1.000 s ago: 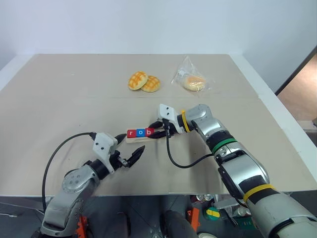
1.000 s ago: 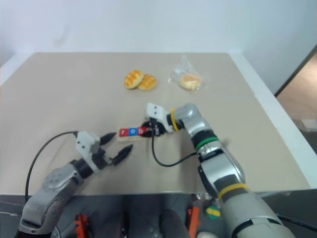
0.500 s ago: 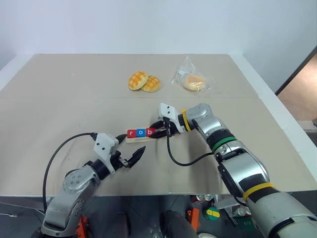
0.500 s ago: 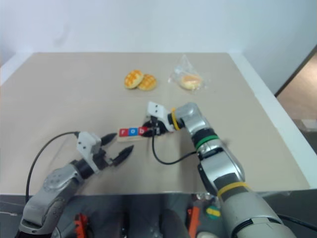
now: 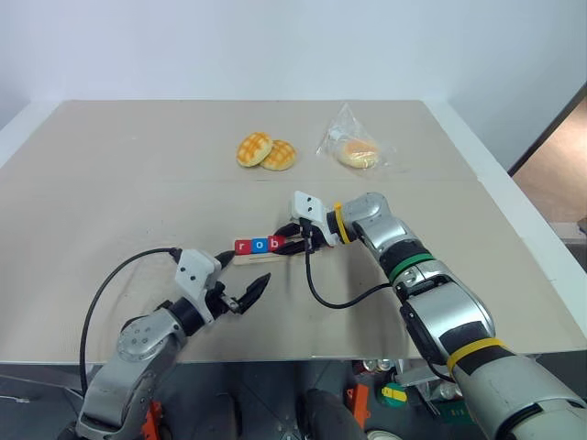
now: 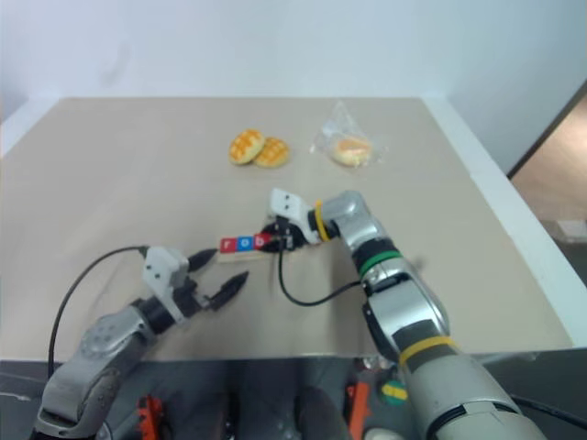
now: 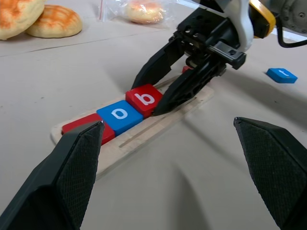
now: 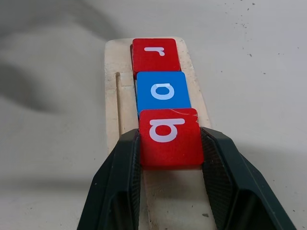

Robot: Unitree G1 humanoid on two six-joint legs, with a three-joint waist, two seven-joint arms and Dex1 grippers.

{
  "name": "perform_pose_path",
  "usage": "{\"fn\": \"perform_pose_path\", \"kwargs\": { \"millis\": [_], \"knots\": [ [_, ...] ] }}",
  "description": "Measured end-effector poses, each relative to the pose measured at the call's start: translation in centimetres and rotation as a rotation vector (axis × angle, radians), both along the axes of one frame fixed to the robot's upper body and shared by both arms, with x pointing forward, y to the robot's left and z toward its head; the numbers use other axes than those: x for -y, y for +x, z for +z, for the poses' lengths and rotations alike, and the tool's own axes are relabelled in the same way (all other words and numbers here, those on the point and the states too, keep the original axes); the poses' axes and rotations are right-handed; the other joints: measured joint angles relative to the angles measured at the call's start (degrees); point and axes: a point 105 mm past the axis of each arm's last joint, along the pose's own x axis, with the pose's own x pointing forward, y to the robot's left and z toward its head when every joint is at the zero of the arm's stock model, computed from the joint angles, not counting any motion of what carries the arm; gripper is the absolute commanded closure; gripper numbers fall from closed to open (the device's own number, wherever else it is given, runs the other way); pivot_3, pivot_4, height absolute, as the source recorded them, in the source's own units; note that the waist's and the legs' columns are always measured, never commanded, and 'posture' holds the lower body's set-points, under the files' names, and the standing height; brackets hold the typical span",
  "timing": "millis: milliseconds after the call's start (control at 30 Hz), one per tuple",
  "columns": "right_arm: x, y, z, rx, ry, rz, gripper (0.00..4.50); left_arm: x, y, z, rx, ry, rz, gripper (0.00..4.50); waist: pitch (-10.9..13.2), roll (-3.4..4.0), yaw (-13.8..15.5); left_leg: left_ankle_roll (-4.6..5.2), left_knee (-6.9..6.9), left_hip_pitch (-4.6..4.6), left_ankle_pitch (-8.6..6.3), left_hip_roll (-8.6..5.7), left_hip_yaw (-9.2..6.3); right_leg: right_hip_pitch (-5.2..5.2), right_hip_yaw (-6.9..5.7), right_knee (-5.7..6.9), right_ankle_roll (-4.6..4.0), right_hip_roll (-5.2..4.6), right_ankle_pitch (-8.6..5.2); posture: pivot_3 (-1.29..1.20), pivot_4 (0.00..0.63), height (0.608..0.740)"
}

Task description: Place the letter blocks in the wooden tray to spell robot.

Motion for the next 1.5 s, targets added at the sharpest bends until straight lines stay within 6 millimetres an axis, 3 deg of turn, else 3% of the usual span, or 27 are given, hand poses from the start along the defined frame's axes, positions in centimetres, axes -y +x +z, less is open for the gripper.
{"fn": "perform_pose_path", "kwargs": {
  "millis": [1500],
  "knots": [
    [0.07, 0.56, -0.06, -0.081, 0.024, -0.073, 2.78, 0.38, -0.20, -0.28, -0.020, 0.001, -0.010, 0.00, 0.0, 0.01, -0.1, -0.01, -0.08, 0.03, 0.00, 0.06, 0.00, -0.01, 0.02, 0.00, -0.04, 0.08, -0.03, 0.00, 0.150, 0.740]
  ]
}}
